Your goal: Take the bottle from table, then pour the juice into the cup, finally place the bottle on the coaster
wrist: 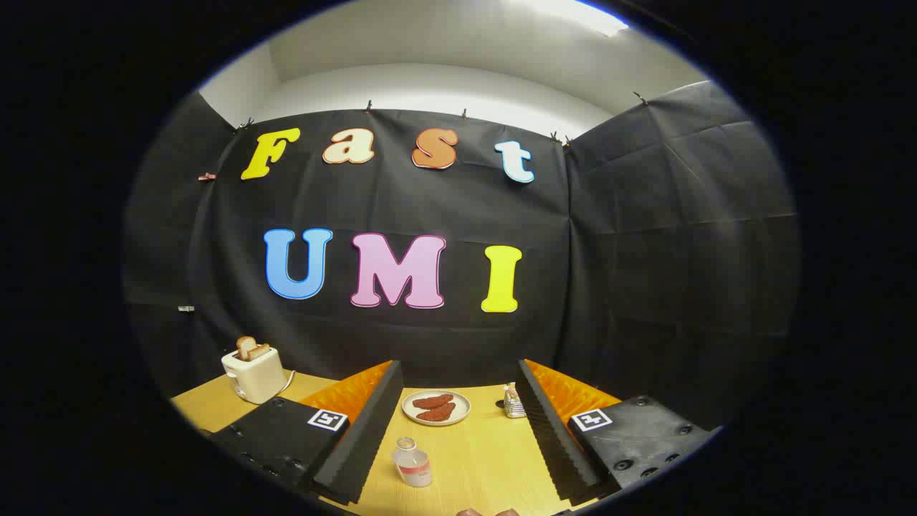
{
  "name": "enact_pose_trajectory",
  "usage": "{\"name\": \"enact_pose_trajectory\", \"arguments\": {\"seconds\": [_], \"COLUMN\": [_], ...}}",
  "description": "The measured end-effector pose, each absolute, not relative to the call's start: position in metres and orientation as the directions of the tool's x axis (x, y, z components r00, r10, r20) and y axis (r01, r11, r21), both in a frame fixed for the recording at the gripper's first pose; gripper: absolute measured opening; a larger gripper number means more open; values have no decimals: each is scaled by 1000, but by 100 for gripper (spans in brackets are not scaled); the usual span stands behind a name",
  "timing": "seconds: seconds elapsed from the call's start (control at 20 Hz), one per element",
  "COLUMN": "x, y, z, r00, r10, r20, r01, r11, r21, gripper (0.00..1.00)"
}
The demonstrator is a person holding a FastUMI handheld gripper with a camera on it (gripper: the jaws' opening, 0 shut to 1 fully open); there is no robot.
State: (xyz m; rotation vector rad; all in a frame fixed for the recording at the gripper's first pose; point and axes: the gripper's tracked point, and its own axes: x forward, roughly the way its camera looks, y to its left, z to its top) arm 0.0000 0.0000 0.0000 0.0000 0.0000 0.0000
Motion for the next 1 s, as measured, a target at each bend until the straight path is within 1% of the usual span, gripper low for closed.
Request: {"name": "enact_pose_trajectory", "arguments": {"seconds": [0.1,0.3,0.4,1.0], "x": [0,-8,-8,9], "y": [4,24,30,73], "z": [-6,-22,-24,-40], "r00": [1000,997,996,995], "r10": [-20,-6,-8,49], "r20": [-19,-81,-94,-87], "r01": [20,6,6,-50], "r11": [1000,1000,1000,999], "r21": [-5,-9,-12,-6], "gripper": [97,97,97,97]}}
